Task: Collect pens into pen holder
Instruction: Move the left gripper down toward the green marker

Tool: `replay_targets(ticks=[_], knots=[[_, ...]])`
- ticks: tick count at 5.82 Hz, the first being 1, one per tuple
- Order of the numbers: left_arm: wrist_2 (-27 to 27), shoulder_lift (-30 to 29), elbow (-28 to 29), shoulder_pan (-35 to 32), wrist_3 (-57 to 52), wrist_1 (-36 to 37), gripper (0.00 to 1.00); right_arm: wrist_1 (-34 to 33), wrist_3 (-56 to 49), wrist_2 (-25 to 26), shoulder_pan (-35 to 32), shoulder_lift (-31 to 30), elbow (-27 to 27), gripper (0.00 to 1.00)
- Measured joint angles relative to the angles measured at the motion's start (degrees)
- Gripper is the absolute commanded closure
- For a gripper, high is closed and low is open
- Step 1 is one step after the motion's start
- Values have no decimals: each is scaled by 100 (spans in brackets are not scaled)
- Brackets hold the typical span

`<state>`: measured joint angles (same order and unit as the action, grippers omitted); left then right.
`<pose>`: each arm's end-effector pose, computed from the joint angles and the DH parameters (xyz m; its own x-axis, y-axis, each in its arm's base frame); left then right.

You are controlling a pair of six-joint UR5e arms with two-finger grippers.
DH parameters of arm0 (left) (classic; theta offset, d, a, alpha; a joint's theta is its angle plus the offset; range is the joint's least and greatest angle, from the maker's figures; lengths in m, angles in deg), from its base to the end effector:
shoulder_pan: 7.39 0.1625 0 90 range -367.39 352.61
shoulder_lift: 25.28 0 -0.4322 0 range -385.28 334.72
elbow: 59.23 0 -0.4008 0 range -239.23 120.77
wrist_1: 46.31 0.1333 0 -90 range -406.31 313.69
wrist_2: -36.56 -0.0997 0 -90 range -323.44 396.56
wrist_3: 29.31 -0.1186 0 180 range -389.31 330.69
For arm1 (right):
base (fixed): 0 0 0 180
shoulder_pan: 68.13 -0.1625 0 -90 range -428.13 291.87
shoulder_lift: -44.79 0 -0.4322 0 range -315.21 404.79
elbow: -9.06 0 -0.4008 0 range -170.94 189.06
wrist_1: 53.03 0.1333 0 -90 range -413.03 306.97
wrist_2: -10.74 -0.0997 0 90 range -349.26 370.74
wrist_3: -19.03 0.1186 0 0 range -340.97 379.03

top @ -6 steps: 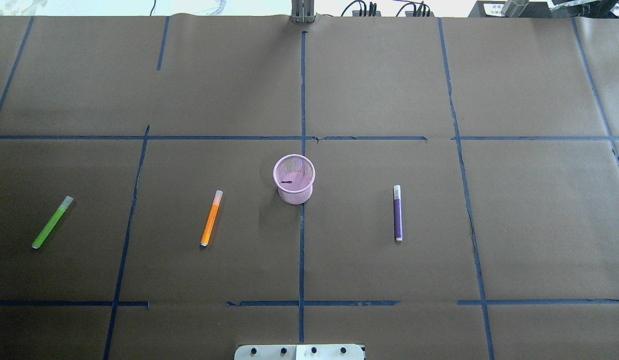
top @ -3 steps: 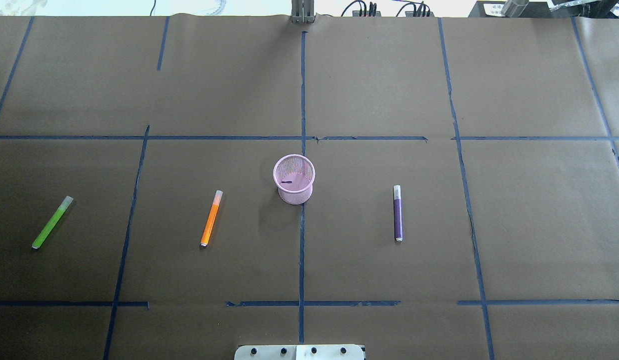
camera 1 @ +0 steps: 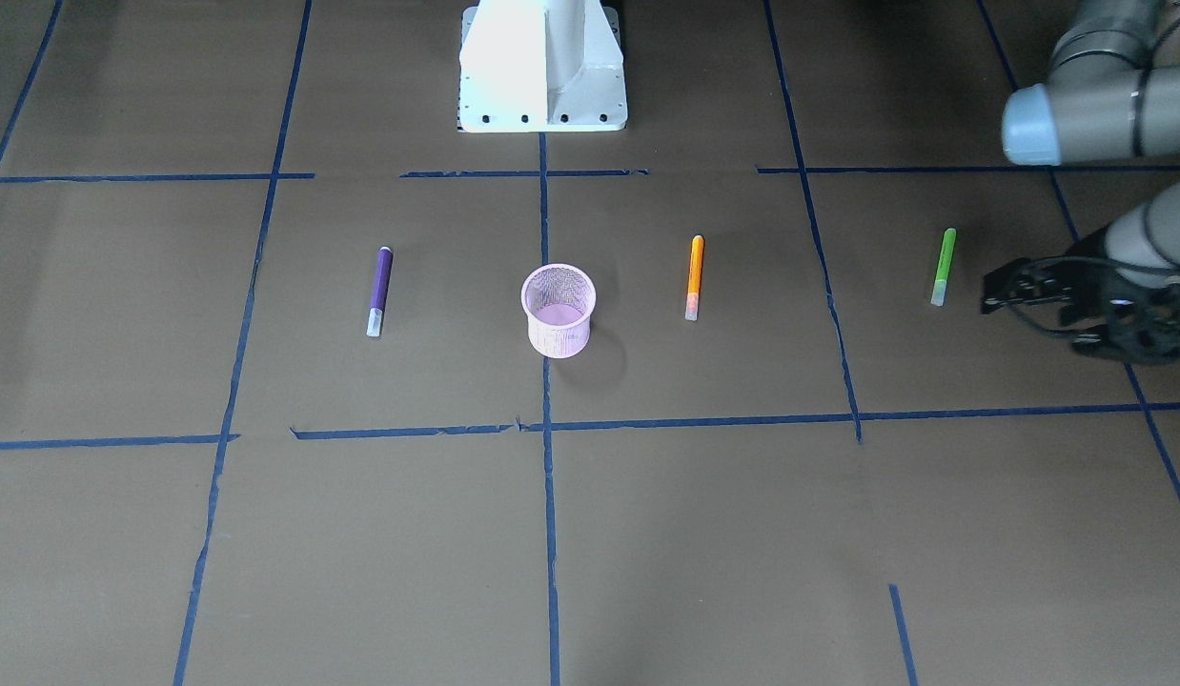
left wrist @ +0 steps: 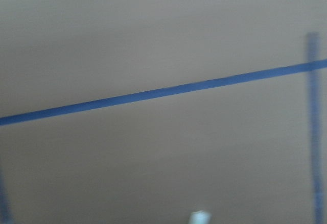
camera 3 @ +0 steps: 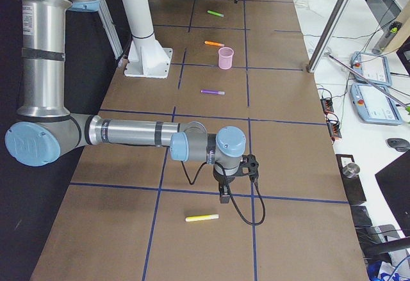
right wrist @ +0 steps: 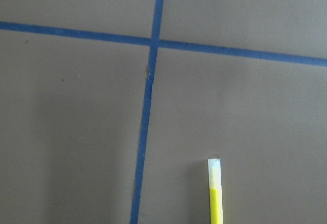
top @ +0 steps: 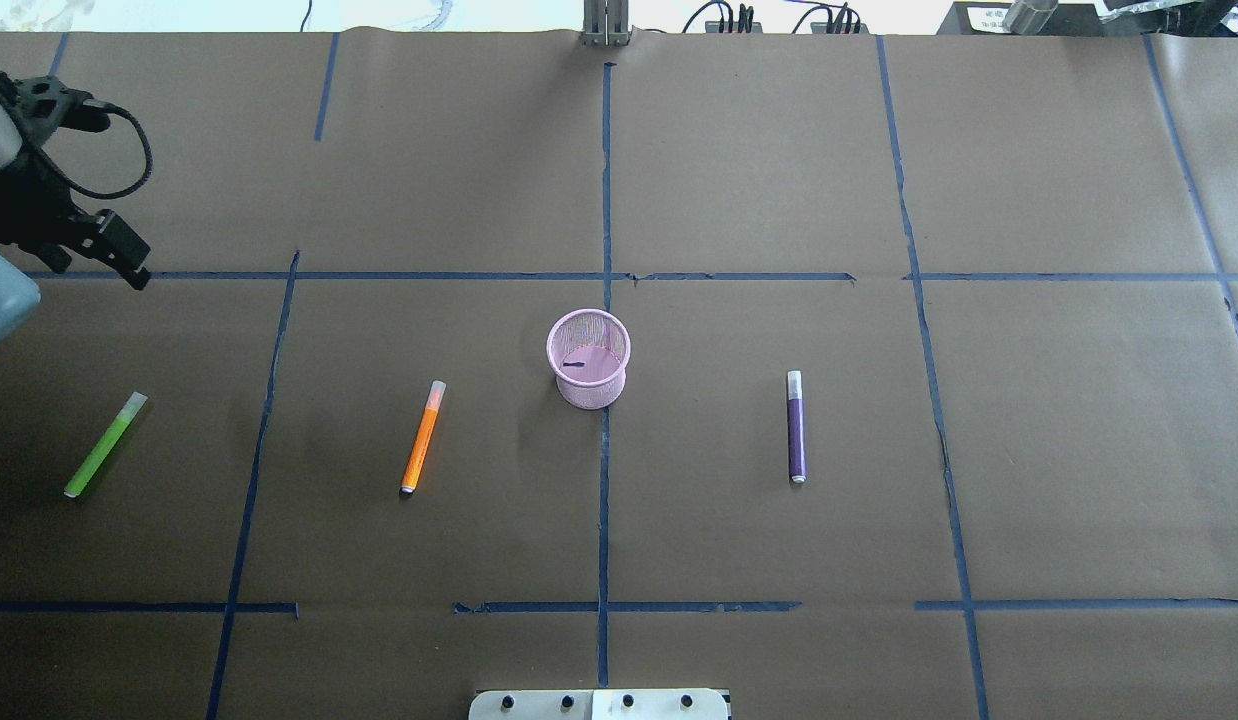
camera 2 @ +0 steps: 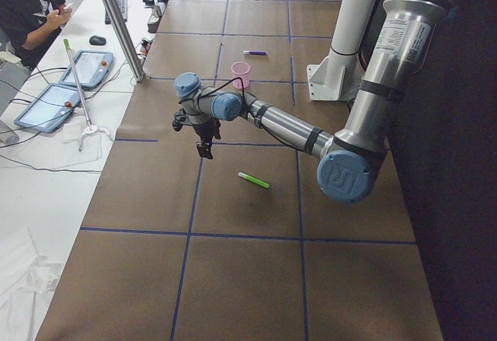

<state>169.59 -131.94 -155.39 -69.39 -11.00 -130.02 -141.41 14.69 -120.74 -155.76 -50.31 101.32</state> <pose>0.2418 -0.5663 0.4759 0.6676 0.2226 -0.7104 -0.2531 0.9653 0.0646 0.0357 -0.4615 0.7038 0.7439 -0.0924 0.6619 0.0979 0.9948 0.0289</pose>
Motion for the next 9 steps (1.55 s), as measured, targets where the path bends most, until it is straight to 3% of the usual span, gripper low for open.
replay_targets(ticks=[1,3,7,9], knots=[[-9,2,11,102,67,-147,0,495,-10,2,71,-25,-588,0],[-16,19,76,148,70,-242,0,2286,278,-21,254,4,-2102,0],[-55,44,218,169,41,-359,0,3438,1026,-273,714,-19,-2384,0],[-55,80,911,186,-117,-1232,0,3514,1031,-298,760,-49,-2382,0]])
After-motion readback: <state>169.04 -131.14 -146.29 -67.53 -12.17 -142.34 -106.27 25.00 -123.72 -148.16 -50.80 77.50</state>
